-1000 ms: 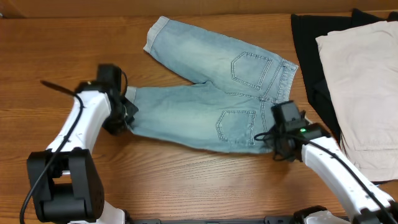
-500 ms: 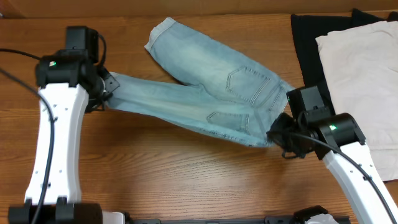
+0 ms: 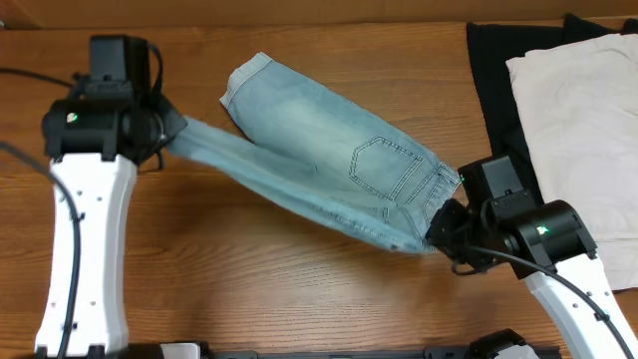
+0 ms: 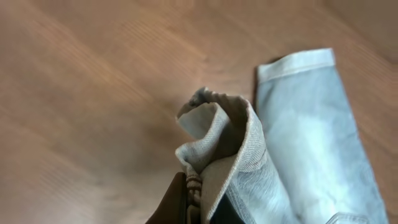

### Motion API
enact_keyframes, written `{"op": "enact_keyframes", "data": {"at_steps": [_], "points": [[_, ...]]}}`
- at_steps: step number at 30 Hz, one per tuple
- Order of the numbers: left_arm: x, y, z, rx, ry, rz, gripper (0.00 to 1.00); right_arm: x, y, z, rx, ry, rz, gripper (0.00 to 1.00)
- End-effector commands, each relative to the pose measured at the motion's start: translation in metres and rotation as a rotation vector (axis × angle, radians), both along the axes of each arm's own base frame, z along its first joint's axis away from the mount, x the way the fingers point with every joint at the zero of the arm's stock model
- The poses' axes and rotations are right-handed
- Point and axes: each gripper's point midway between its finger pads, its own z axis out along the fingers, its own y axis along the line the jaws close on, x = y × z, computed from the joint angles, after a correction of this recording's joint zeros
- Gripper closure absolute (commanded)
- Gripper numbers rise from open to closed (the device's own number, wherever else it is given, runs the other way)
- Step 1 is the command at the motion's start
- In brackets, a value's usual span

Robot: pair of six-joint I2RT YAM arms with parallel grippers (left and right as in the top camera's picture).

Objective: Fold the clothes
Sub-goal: 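Lift the leg hems with both grippers and fold them up over the waist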

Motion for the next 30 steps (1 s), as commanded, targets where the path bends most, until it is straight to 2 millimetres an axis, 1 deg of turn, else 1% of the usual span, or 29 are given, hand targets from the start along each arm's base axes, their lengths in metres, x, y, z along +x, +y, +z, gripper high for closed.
{"op": "enact_keyframes", "data": {"at_steps": [1,4,5,7,9,12,14,17,19,20,22,23,24,25,26,27,28,29,30], "points": [[0.033,-0.005,-0.013,0.050,-0.008,-0.024,0.96,0.010,-0.020,-0.021,-0.107,-0.026,-0.071,0.96],[0.061,-0.018,-0.033,0.053,-0.019,-0.053,0.96,0.021,-0.023,-0.041,-0.117,-0.028,-0.116,0.96],[0.073,-0.023,-0.043,0.052,-0.022,-0.063,0.96,0.024,-0.026,-0.047,-0.116,-0.024,-0.142,0.96],[0.090,-0.030,-0.059,0.050,-0.029,-0.073,0.96,0.031,-0.031,-0.056,-0.121,-0.026,-0.171,0.96],[0.109,-0.035,-0.075,0.049,-0.044,-0.080,0.96,0.039,-0.039,-0.060,-0.140,-0.032,-0.204,0.96],[0.136,-0.043,-0.093,0.040,-0.084,-0.090,0.96,0.051,-0.051,-0.064,-0.167,-0.051,-0.245,0.96],[0.150,-0.048,-0.101,0.029,-0.116,-0.100,0.96,0.058,-0.056,-0.067,-0.175,-0.060,-0.265,0.96],[0.173,-0.062,-0.110,-0.006,-0.173,-0.130,0.96,0.071,-0.061,-0.075,-0.182,-0.063,-0.288,0.96],[0.184,-0.071,-0.115,-0.028,-0.205,-0.151,0.96,0.076,-0.061,-0.081,-0.185,-0.058,-0.292,0.91],[0.188,-0.076,-0.116,-0.036,-0.219,-0.160,0.93,0.079,-0.060,-0.085,-0.188,-0.055,-0.292,0.86],[0.195,-0.083,-0.119,-0.043,-0.240,-0.173,0.83,0.085,-0.060,-0.091,-0.192,-0.052,-0.293,0.78],[0.198,-0.086,-0.120,-0.043,-0.250,-0.179,0.73,0.088,-0.060,-0.094,-0.192,-0.054,-0.293,0.65],[0.200,-0.089,-0.120,-0.044,-0.257,-0.182,0.54,0.092,-0.059,-0.097,-0.191,-0.058,-0.294,0.52],[0.202,-0.091,-0.122,-0.044,-0.264,-0.186,0.29,0.096,-0.058,-0.099,-0.189,-0.064,-0.294,0.38],[0.204,-0.094,-0.122,-0.045,-0.274,-0.190,0.06,0.101,-0.058,-0.100,-0.186,-0.075,-0.296,0.24],[0.205,-0.096,-0.121,-0.046,-0.279,-0.193,0.00,0.104,-0.057,-0.100,-0.182,-0.086,-0.297,0.10],[0.206,-0.097,-0.121,-0.046,-0.283,-0.195,0.00,0.109,-0.057,-0.099,-0.177,-0.103,-0.300,0.02],[0.206,-0.097,-0.120,-0.046,-0.285,-0.197,0.00,0.113,-0.058,-0.096,-0.170,-0.121,-0.308,0.00],[0.206,-0.098,-0.117,-0.043,-0.288,-0.205,0.00,0.117,-0.059,-0.093,-0.169,-0.133,-0.301,0.00]]}}
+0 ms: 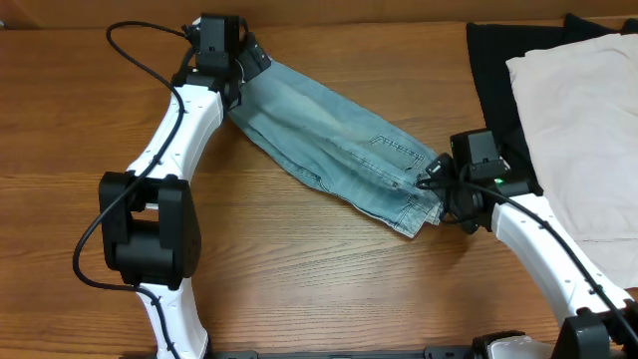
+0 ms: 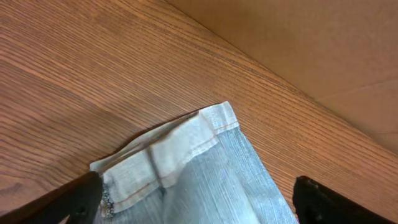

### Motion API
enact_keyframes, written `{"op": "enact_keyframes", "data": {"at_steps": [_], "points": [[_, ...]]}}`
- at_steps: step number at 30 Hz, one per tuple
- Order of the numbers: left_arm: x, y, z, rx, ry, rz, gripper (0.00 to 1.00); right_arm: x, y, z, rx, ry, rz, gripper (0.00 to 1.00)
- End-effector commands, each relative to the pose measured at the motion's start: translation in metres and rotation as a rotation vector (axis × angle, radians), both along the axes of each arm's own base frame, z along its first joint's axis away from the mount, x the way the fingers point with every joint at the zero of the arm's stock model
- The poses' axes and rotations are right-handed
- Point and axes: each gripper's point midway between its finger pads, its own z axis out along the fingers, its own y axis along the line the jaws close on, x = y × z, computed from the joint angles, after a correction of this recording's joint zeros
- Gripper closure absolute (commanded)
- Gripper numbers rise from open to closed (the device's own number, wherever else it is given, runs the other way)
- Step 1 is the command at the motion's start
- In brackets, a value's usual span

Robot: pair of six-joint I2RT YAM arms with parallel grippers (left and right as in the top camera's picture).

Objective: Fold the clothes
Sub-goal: 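Lift the leg hems with both grippers and fold them up over the waist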

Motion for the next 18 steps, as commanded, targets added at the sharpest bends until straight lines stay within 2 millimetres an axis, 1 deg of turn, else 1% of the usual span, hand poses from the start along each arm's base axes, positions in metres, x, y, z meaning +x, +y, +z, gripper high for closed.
{"op": "enact_keyframes", "data": {"at_steps": [1,3,5,7,11,13,14,15,16,18], "points": [[0.007,-0.006,0.010,0.027,-0.026,-0.032,0.00,0.011,-0.008,0.009,-0.020,-0.043,0.013,0.00],[0.006,-0.008,0.015,0.040,-0.023,-0.076,0.00,0.015,-0.008,0.016,-0.015,-0.051,0.060,0.00],[0.003,-0.007,0.023,0.051,-0.007,-0.098,0.00,0.015,-0.013,0.027,-0.024,-0.048,0.072,0.00],[-0.001,-0.004,0.035,0.061,0.013,-0.104,0.00,0.015,-0.018,0.040,-0.036,-0.049,0.085,0.00],[-0.009,-0.004,0.069,0.104,0.043,-0.152,0.00,0.014,-0.020,0.076,-0.063,-0.072,0.168,0.00],[-0.019,-0.004,0.087,0.135,0.072,-0.186,0.00,0.012,-0.016,0.095,-0.061,-0.091,0.218,0.00],[-0.025,-0.003,0.094,0.148,0.089,-0.200,0.00,0.010,-0.011,0.106,-0.046,-0.106,0.251,0.00],[-0.031,-0.002,0.099,0.158,0.109,-0.210,0.00,0.008,-0.005,0.113,-0.030,-0.119,0.284,0.02],[-0.044,0.000,0.106,0.162,0.154,-0.217,0.03,0.004,0.009,0.123,0.004,-0.148,0.364,0.09],[-0.058,0.002,0.107,0.165,0.207,-0.220,0.12,-0.002,0.022,0.126,0.023,-0.154,0.423,0.23]]}}
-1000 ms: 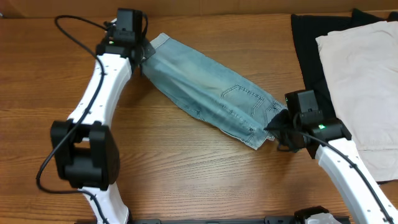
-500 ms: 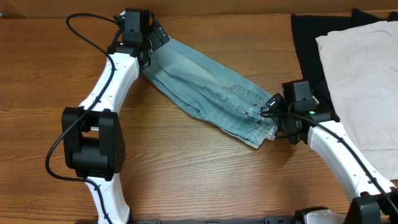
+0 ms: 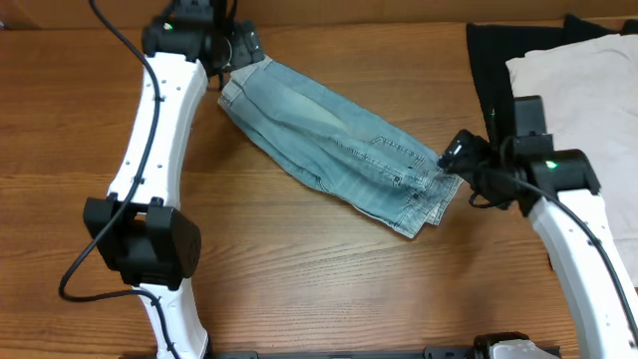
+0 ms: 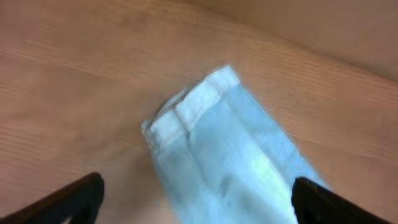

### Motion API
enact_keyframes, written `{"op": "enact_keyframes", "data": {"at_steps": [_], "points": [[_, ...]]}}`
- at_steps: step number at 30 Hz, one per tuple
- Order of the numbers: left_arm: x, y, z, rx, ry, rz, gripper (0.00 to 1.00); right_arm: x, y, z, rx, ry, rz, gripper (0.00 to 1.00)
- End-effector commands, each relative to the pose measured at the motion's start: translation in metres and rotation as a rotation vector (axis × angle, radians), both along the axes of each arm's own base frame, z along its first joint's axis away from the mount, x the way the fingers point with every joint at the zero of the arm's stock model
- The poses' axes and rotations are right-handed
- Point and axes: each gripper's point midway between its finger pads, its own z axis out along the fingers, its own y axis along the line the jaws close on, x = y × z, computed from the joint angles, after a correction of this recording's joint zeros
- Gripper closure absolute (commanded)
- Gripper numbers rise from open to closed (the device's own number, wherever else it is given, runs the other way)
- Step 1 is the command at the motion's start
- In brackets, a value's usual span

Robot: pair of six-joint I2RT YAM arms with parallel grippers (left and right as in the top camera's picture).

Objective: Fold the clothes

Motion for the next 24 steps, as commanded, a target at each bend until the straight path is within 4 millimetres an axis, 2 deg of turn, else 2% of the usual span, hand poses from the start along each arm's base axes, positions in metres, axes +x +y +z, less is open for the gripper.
{"op": "enact_keyframes", "data": {"at_steps": [1,3,5,7,10,14,19,24], "points": [[-0.016,0.001,0.023,0.031,0.023,-0.051,0.21,-0.009,0.033,0.022,0.047,-0.055,0.201,0.34],[-0.024,0.003,0.016,0.036,0.064,-0.051,0.39,-0.014,0.043,0.014,0.040,-0.034,0.239,0.64],[-0.028,0.004,0.008,0.041,0.094,-0.051,0.56,-0.017,0.051,0.002,0.039,-0.009,0.266,0.82],[-0.030,0.004,-0.001,0.043,0.117,-0.051,0.65,-0.020,0.060,-0.013,0.039,0.027,0.295,0.96],[-0.033,0.005,-0.010,0.046,0.139,-0.051,0.73,-0.025,0.078,-0.035,0.062,0.071,0.350,0.96],[-0.034,0.004,-0.019,0.047,0.155,-0.051,0.73,-0.021,0.092,-0.059,0.064,0.097,0.386,0.96],[-0.034,0.004,-0.024,0.045,0.162,-0.048,0.73,0.004,0.080,-0.085,0.011,0.089,0.263,0.93],[-0.033,0.004,-0.026,0.045,0.164,-0.049,0.73,0.037,0.063,-0.100,0.005,0.040,0.171,0.91]]}}
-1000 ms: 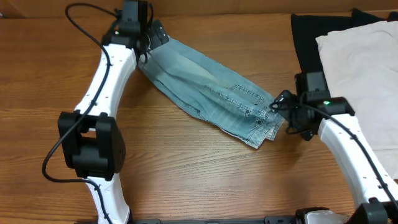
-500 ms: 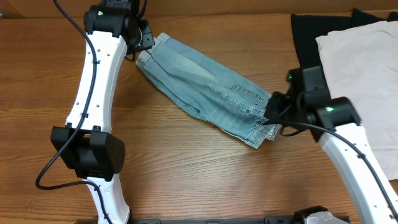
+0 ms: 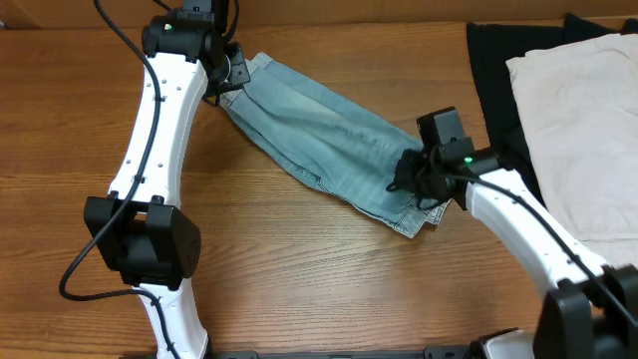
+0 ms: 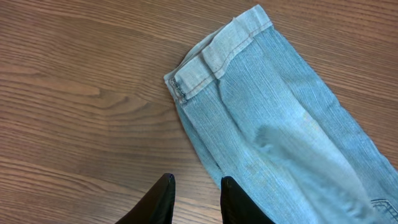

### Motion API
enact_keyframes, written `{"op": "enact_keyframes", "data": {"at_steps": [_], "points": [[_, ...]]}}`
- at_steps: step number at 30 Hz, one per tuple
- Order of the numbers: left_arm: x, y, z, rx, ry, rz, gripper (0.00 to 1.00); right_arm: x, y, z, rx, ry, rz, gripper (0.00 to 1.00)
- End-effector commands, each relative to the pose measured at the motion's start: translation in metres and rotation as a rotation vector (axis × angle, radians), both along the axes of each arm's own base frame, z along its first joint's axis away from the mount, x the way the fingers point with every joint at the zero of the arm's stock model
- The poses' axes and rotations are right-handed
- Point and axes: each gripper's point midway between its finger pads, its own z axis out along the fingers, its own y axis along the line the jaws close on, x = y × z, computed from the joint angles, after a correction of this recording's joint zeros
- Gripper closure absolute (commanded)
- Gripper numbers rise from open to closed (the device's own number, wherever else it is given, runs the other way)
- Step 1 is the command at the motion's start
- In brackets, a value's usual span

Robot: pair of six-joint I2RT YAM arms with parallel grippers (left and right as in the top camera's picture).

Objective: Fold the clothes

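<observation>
Light blue jeans (image 3: 319, 135) lie folded lengthwise, one leg on the other, running diagonally from the back left to the middle of the wooden table (image 3: 299, 289). Their stacked leg hems (image 4: 217, 56) show in the left wrist view. My left gripper (image 3: 221, 82) hovers at the left edge of that hem end; its jaws (image 4: 196, 185) stand narrowly apart with bare wood between them. My right gripper (image 3: 404, 179) is over the waistband end near the back pocket. Its finger gap is hidden from above.
A black garment (image 3: 493, 80) lies at the back right with a cream one (image 3: 578, 120) on top of it, close behind my right arm. A brown cardboard wall runs along the table's far edge.
My right gripper was beside the waistband on the table's right and is now over the jeans' waist end. My left gripper's jaws were wide apart and now stand close together, lower beside the leg.
At first both grippers held one leg of the jeans raised, left shut on its hem, right at the waist. Then that leg lay on the other and my left gripper was open over the hems. Both grippers then stood off the jeans, and the right one is now back over the waist.
</observation>
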Motion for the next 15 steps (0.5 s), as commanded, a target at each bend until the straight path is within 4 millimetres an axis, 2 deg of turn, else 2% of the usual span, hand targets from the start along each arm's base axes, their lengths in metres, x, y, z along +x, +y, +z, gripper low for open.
{"op": "enact_keyframes", "data": {"at_steps": [1,5,6,7,9,12,15], "points": [[0.000,-0.001,-0.002,-0.002,0.004,-0.005,0.73,0.021,-0.024,-0.015,-0.023,-0.012,-0.112,0.91],[0.001,-0.001,-0.002,-0.004,0.000,-0.005,0.73,0.029,-0.040,-0.039,-0.033,0.026,-0.159,0.91],[0.001,-0.001,-0.001,-0.004,-0.003,-0.004,0.73,0.028,-0.043,-0.045,-0.037,0.044,-0.169,0.91],[0.003,-0.002,-0.001,-0.007,-0.010,-0.001,0.73,0.025,-0.049,-0.061,-0.048,0.091,-0.182,0.91],[0.004,-0.002,0.000,-0.010,-0.016,0.001,0.73,0.020,-0.050,-0.074,-0.059,0.129,-0.183,0.91],[0.009,-0.006,-0.004,-0.018,-0.021,-0.006,0.71,0.016,-0.049,-0.083,-0.055,0.160,-0.179,0.90],[0.013,-0.010,-0.015,-0.019,-0.008,-0.014,0.69,0.016,-0.048,-0.084,-0.052,0.162,-0.178,0.88]]}}
